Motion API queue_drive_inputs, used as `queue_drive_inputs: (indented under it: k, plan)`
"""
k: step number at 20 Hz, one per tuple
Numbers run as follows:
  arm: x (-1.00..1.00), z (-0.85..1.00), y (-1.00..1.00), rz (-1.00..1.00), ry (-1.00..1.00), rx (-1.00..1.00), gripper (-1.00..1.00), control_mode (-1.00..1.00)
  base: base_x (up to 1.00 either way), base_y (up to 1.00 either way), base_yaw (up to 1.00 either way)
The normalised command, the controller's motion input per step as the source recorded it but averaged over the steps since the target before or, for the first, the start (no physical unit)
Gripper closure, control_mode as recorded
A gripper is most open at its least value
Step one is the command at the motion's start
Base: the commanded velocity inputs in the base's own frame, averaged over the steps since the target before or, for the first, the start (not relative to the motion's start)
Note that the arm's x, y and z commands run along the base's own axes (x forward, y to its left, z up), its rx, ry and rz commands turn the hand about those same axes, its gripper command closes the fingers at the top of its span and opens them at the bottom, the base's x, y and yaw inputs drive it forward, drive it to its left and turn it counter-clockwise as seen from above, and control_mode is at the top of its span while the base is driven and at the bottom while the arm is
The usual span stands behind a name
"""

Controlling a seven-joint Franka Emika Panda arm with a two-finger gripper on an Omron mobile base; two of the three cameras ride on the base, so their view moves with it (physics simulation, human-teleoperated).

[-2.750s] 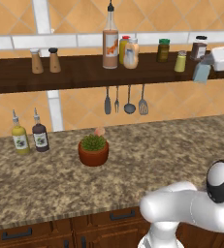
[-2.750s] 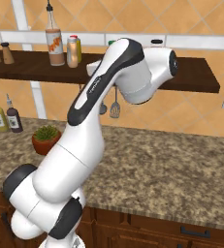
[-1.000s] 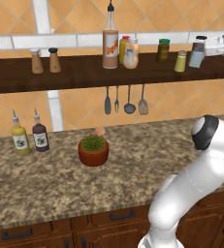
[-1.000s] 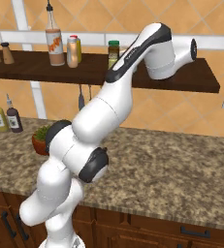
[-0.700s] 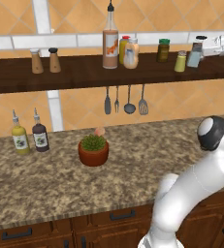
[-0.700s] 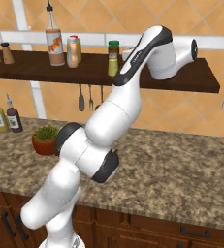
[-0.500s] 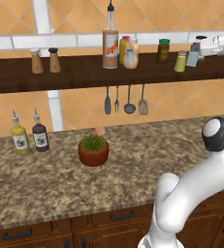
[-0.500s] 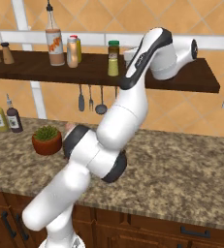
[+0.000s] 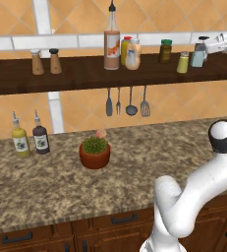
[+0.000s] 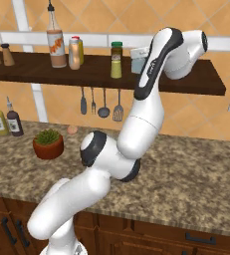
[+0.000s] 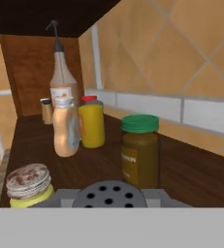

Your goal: Put the shaker and condiment bottle from the counter next to their counterparts in the cabinet.

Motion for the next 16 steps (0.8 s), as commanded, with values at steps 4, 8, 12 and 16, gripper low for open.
queue_drive_inputs:
  k: [4,8,12,16]
  plan:
    - [0.10,-0.14,0.04,0.02,0.01,-0.05,1.00,-1.00,0.00,0.00,0.00]
    - [0.13,-0.27,0.02,0.00,-0.05,-0.07,1.00,-1.00,0.00,0.00,0.00]
    - [0.09,-0.24,0.02,-0.01,-0.11,-0.04,1.00,-1.00,0.00,0.00,0.00]
    - [0.07,-0.29,0.17,-0.03,-0.14,-0.04,1.00,-1.00,0.00,0.00,0.00]
